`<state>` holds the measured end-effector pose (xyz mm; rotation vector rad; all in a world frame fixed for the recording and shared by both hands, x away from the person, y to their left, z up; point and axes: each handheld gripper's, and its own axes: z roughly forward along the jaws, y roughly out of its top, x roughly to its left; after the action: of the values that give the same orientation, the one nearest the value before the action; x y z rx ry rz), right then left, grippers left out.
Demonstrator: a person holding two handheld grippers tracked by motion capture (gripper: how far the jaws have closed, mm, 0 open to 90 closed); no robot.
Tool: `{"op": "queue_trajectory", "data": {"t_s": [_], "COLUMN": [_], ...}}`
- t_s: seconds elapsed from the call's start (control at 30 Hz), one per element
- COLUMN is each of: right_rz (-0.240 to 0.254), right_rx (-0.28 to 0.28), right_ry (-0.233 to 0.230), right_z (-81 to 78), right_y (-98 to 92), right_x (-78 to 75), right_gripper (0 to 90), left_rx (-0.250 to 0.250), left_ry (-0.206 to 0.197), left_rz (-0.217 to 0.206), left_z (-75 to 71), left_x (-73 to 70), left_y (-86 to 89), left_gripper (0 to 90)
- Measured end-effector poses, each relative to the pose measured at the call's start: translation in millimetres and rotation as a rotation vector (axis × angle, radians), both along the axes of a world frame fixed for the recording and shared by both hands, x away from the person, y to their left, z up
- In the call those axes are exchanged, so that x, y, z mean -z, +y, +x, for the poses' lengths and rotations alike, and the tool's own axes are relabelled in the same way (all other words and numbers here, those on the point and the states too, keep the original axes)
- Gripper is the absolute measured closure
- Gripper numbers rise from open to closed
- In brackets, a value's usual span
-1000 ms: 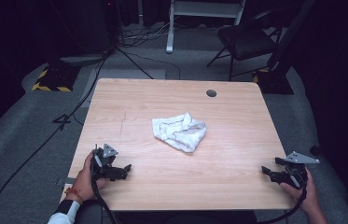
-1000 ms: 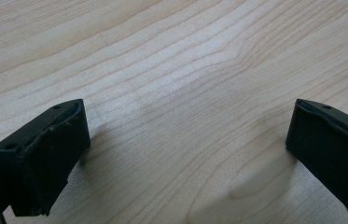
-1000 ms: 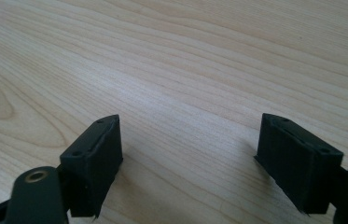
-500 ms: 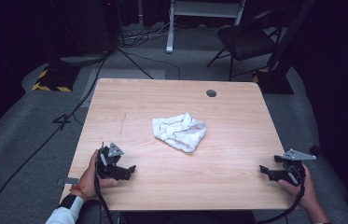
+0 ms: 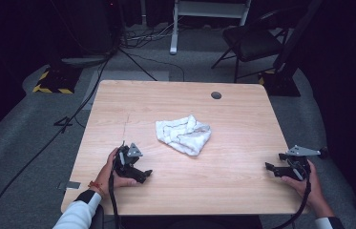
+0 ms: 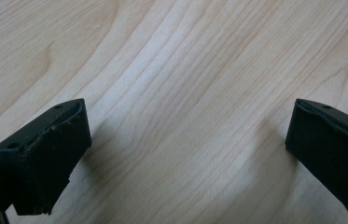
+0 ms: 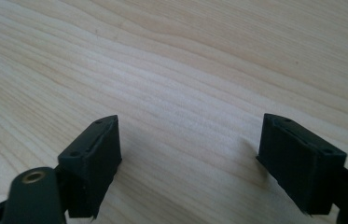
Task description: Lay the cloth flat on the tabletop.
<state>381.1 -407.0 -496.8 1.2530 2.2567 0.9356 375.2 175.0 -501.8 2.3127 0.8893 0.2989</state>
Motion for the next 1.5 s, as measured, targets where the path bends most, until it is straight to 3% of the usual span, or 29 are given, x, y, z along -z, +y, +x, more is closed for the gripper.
{"op": "queue_trajectory", "data": {"t_s": [0.3, 0.43, 0.47, 0.5, 0.67, 0.87, 1.03, 1.33, 1.37, 1.4, 1.43, 1.47, 1.5], "right_rz": [-0.006, 0.015, 0.035, 0.035, 0.033, 0.018, 0.050, -0.003, -0.014, -0.018, -0.019, -0.019, -0.020], "right_rx": [-0.107, -0.152, -0.173, -0.173, -0.242, -0.322, -0.389, -0.501, -0.502, -0.502, -0.504, -0.504, -0.507], "right_ry": [-0.053, -0.071, -0.077, -0.077, -0.109, -0.115, -0.105, -0.126, -0.118, -0.116, -0.114, -0.114, -0.107], "right_z": [20.3, 31.4, 37.4, 37.4, 49.3, 61.8, 66.3, 59.2, 60.6, 61.3, 61.9, 61.9, 62.2], "right_y": [40.0, 66.1, 80.1, 80.1, 122.1, 169.5, 201.8, 253.1, 258.1, 259.9, 261.4, 261.4, 262.8], "right_x": [-27.1, -37.5, -42.1, -42.1, -49.7, -47.3, -44.6, -38.4, -34.2, -32.0, -29.8, -29.8, -27.7], "right_gripper": [29.1, 31.4, 32.4, 32.4, 34.7, 39.1, 41.7, 46.6, 47.8, 48.7, 49.7, 49.7, 50.5], "left_rx": [0.042, 0.044, 0.045, 0.042, 0.048, 0.050, 0.050, 0.079, 0.086, 0.089, 0.089, 0.087, 0.091], "left_ry": [-0.018, -0.018, -0.018, -0.016, -0.022, -0.023, -0.031, -0.025, -0.030, -0.061, -0.061, -0.089, -0.087], "left_rz": [-0.029, -0.027, -0.028, -0.027, -0.024, -0.023, -0.035, -0.066, -0.074, -0.089, -0.089, -0.086, -0.086], "left_z": [13.4, 19.4, 20.6, 21.9, 29.8, 40.9, 47.0, 55.6, 56.4, 57.8, 57.8, 58.2, 60.5], "left_x": [2.8, 2.6, 2.7, 2.6, 2.4, 2.1, 1.9, -2.9, -4.7, -10.4, -10.4, -12.6, -14.0], "left_y": [-11.4, -15.8, -16.6, -17.9, -25.7, -39.5, -48.6, -55.5, -56.3, -59.2, -59.2, -61.1, -62.8], "left_gripper": [0.0, 0.0, 0.0, 0.0, 0.3, 0.5, 4.3, 17.8, 19.7, 19.7, 19.7, 19.7, 20.0]}}
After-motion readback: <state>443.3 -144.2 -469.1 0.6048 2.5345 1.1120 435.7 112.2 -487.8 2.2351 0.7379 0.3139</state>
